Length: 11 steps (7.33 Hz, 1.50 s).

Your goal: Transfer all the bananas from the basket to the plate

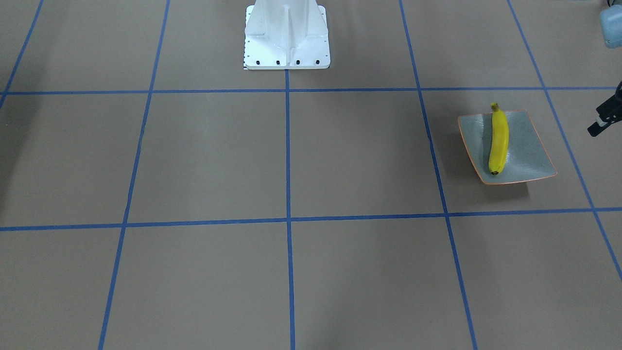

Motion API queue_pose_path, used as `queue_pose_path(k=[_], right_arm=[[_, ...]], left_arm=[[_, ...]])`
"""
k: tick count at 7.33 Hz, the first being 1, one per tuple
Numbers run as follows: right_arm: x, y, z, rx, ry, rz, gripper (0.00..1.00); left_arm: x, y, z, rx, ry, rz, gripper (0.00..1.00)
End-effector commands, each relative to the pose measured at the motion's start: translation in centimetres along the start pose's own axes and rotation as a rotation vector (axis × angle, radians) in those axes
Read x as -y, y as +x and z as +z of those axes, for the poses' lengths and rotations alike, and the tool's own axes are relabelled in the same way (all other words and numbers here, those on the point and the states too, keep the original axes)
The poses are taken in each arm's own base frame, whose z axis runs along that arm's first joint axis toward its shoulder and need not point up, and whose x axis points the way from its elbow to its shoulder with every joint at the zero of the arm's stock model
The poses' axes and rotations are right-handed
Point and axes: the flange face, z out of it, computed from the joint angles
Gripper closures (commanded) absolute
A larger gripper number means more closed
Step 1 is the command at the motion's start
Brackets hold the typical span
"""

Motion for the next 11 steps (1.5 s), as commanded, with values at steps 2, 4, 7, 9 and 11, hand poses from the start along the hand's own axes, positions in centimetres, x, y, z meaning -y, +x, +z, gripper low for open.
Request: queue_pose_path(k=[2,4,7,9,11], right_arm=[[1.4,0.8,-4.8,0.017,0.011,-0.034,1.00],[3.7,-0.8,-12.0,0.028,-0.005,-0.014,1.00],[7.1,-5.0,-19.0,0.168,-0.015,0.051,1.00],[8.7,-9.7,-22.9,0.267,0.034,0.196,1.00],[9.4,-15.6,-26.2,0.396,0.058,0.322,1.00]], left_arm=[[-0.1,0.0,0.0,0.000,-0.001,-0.001,0.00],[0.0,0.0,0.0,0.000,-0.001,-0.001,0.00],[0.1,0.3,0.2,-0.003,-0.005,-0.044,0.00],[0.6,1.3,-0.1,-0.016,0.004,-0.099,0.00],[1.8,3.2,0.1,-0.031,0.007,-0.174,0.00]])
